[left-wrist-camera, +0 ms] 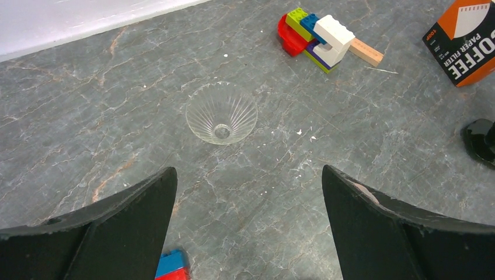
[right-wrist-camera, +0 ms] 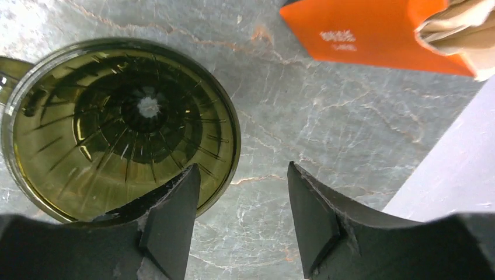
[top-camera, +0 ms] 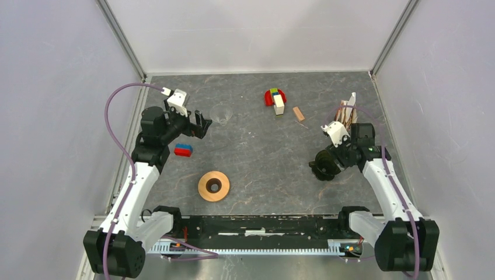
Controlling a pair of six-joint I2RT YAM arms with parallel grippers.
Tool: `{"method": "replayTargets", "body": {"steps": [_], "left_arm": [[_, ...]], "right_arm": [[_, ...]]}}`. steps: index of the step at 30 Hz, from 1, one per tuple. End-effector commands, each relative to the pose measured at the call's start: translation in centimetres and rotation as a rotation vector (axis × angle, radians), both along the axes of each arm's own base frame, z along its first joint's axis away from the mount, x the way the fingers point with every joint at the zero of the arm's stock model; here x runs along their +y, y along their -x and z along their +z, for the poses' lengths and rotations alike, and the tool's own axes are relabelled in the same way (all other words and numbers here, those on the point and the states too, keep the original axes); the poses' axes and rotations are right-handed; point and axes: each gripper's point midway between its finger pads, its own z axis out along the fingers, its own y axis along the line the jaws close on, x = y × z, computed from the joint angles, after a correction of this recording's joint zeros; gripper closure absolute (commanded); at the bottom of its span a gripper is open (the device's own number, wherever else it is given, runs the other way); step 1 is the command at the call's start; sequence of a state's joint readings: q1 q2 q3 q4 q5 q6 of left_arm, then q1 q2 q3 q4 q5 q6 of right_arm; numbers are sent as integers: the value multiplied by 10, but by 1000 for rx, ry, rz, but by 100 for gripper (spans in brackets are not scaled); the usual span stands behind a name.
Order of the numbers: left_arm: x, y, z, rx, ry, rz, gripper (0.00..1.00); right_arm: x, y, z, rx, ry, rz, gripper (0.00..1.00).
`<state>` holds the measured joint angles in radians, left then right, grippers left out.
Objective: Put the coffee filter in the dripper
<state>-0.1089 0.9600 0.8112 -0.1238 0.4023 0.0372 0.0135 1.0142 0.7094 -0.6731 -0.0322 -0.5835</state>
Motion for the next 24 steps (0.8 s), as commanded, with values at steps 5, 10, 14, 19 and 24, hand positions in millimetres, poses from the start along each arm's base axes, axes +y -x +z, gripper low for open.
{"method": "replayTargets", "body": {"steps": [5,10,14,19,24], "left_arm": [[-7,2,15,-56,32,-36,0],[-8,2,14,-57,33,-39,0],[-8,2,12,-54,33,-41,0],[-8,1,11,-53,29,-42,0],[-6,-1,7,-53,12,-35,0]], "right_arm": [[9,0,-22,109,-119,58,44],[16,-6,-21,136,-173,68,54],[25,-12,-12,122,-225,80,67],[38,-23,-1,112,-299,87,89],[61,-40,6,104,-368,130,100]]}}
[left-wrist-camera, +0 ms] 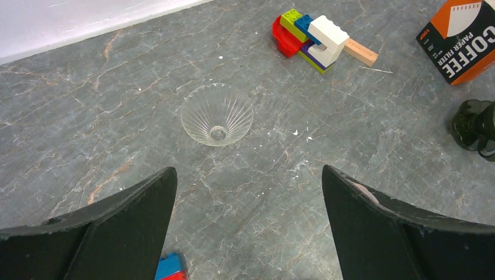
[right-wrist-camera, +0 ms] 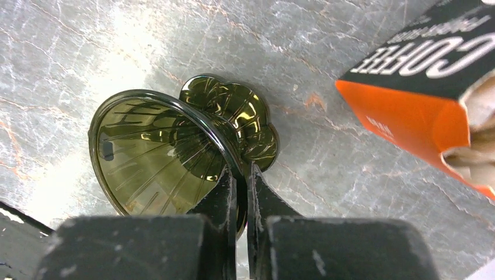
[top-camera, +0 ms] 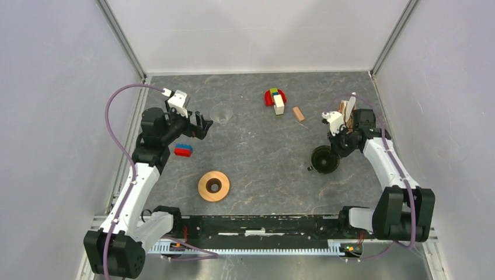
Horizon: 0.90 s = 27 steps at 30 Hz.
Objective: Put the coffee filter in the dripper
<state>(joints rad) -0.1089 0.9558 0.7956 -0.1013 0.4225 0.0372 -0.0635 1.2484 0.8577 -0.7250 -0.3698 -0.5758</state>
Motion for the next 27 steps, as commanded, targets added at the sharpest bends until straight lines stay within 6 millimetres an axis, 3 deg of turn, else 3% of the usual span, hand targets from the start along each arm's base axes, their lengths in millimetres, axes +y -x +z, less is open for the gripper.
{"method": "replayTargets", "body": {"steps": [1,10,16,20,27], "left_arm": [[-3,-3,6,-37,3,-14,0],[-6,-2,-10,-17,-70,-77,0],[-6,27,-44,78,-210,-212,0],[-2,41,-64,127,-277,-253,0],[6,51,-88,163,-357,-279,0]], "right_arm": [[30,-23,12,-26,-92,54,100],[156,-38,14,-12,-253,300,100],[224,-40,5,47,-310,396,100],[247,-39,-6,125,-282,417,100],[249,-55,-2,131,-234,368,99]]}}
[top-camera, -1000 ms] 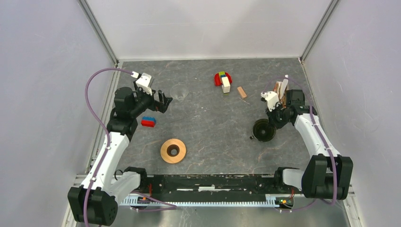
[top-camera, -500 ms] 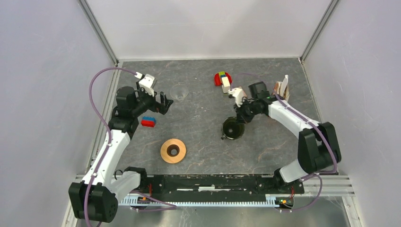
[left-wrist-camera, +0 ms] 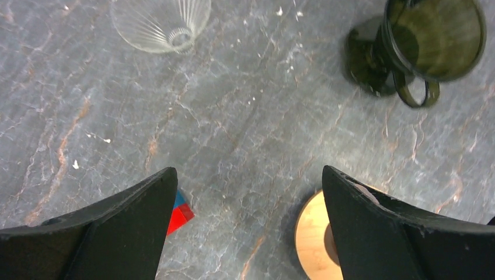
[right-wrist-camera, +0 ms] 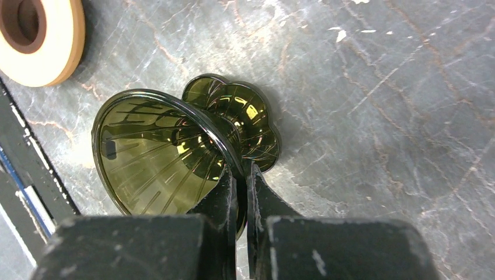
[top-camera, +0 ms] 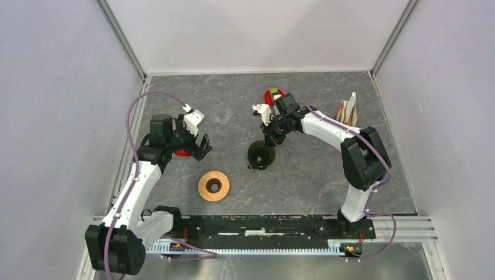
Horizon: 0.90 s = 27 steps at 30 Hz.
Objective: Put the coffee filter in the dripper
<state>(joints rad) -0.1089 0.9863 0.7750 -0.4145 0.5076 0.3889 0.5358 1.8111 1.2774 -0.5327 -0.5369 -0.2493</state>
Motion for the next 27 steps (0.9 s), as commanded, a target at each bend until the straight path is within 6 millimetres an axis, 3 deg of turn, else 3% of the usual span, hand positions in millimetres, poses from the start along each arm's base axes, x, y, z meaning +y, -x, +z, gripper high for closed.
{"method": "replayTargets", "body": {"steps": [1,11,19,23,27], "left_arm": [[3,14,-15,-3,-93,-92,0],[-2,49,-57,64,-272,-332,0],[-9,75,-95,137,-506,-493,0],[-5,81,-112,169,-632,-534,0],[1,80,-122,223,-702,-538,4]], "right_arm": [[0,-17,13,-25,24,-47,95],[-3,-26,13,-33,80,-45,77],[1,-33,33,-94,53,-12,61],[0,-35,54,-160,26,-2,33],[-7,-36,74,-231,27,-11,25]]}}
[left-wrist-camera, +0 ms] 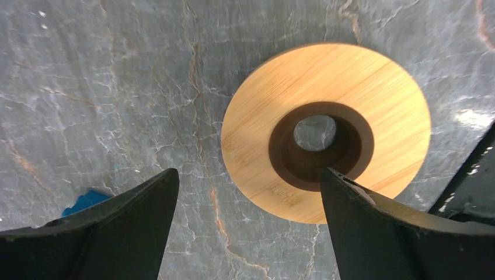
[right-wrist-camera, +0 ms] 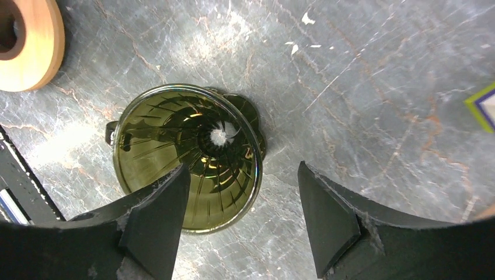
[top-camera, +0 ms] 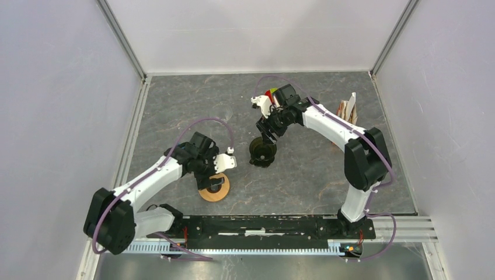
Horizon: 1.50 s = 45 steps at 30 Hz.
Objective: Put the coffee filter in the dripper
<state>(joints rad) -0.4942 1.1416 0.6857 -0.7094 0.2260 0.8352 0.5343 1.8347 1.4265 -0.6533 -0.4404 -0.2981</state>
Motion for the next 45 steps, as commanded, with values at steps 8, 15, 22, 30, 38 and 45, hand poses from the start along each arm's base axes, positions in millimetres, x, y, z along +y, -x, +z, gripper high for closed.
{"method": "replayTargets", "body": {"steps": [8,15,22,30,38,45], "left_arm": [[5,-11,-15,59,-122,-10,8],[-14,-6,-12,120,-25,5,10],[-17,2,-19,157,-23,12,10],[-15,-2,-26,153,-42,35,23],[-20,-2,-21,161,-10,47,57],[-47,-3,40,185,137,80,97]], "right_arm": [[-18,-3,71,-227,-55,-17,25],[-27,2,69,-244,-38,-33,25],[-32,6,64,-251,-27,-39,25],[-36,11,58,-258,-22,-39,25],[-42,12,68,-295,-30,-48,25],[-37,16,90,-341,-91,-23,25]]}}
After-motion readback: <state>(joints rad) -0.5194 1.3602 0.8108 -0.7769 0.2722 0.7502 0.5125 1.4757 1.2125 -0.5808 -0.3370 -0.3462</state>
